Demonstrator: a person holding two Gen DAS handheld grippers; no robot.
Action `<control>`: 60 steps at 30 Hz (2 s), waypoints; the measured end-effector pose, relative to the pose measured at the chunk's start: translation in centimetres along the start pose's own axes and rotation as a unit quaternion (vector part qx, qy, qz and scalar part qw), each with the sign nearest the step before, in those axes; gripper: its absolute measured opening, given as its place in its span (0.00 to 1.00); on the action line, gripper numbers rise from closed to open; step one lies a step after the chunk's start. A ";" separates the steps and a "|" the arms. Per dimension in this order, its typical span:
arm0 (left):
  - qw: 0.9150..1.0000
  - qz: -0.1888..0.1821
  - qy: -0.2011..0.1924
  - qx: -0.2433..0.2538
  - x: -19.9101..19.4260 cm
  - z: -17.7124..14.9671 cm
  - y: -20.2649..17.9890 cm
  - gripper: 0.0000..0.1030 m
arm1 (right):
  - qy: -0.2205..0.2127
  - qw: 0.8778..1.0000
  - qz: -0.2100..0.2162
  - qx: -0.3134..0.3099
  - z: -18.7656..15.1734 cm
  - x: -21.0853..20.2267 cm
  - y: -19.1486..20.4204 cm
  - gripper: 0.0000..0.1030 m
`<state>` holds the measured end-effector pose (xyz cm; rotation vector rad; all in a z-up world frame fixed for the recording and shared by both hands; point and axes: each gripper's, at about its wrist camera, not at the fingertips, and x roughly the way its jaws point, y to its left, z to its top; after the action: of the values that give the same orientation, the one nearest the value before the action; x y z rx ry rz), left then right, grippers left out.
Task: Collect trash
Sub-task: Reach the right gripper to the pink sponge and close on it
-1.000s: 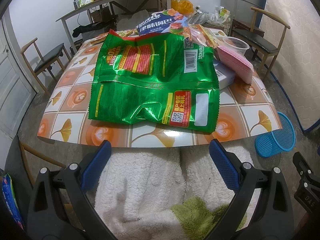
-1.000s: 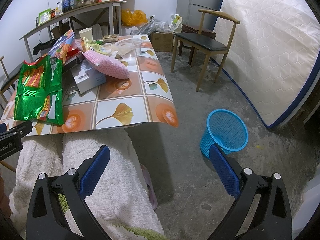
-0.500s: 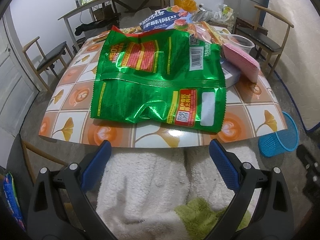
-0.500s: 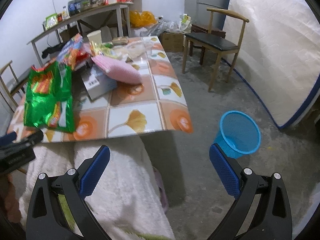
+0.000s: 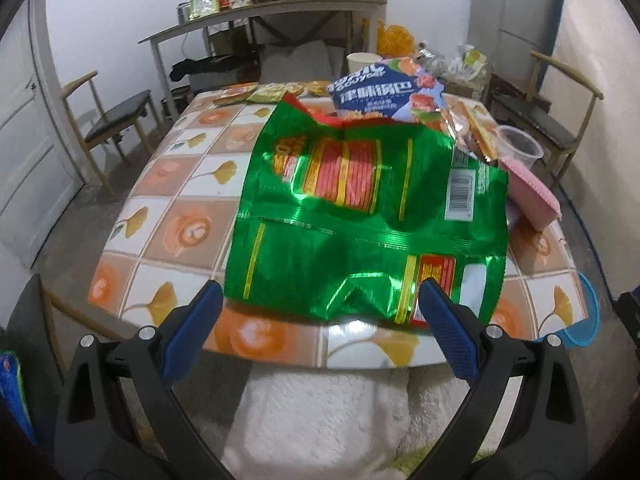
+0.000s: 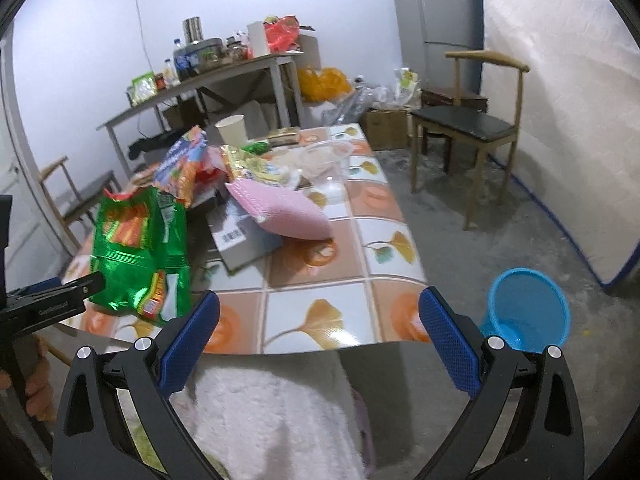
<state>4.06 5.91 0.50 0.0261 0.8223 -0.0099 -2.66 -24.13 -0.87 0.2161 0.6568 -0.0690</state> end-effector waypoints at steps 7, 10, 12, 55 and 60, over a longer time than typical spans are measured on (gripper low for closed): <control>0.993 -0.110 -0.044 0.002 0.2 2.3 0.7 0.91 | 0.015 0.999 0.035 0.014 1.0 2.2 -0.6 0.94; 0.989 -0.138 -0.055 -0.022 0.0 4.0 0.7 0.92 | 0.026 0.998 0.053 0.021 1.9 2.7 -0.7 0.94; 0.986 -0.154 -0.049 -0.030 0.0 5.4 0.3 0.91 | 0.026 0.998 0.061 0.022 2.5 2.8 -0.8 0.94; 0.922 -0.243 0.208 0.217 14.0 23.2 -21.7 0.62 | -0.012 0.969 -0.046 -0.242 4.9 8.7 6.2 0.65; 0.915 -0.207 0.238 0.251 17.8 23.4 -24.4 0.55 | -0.016 0.965 -0.041 -0.259 4.4 8.3 6.4 0.65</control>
<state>32.86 -19.09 2.89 0.3521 1.2842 -0.6387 7.36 -18.83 -1.44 -0.3164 0.6305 0.0216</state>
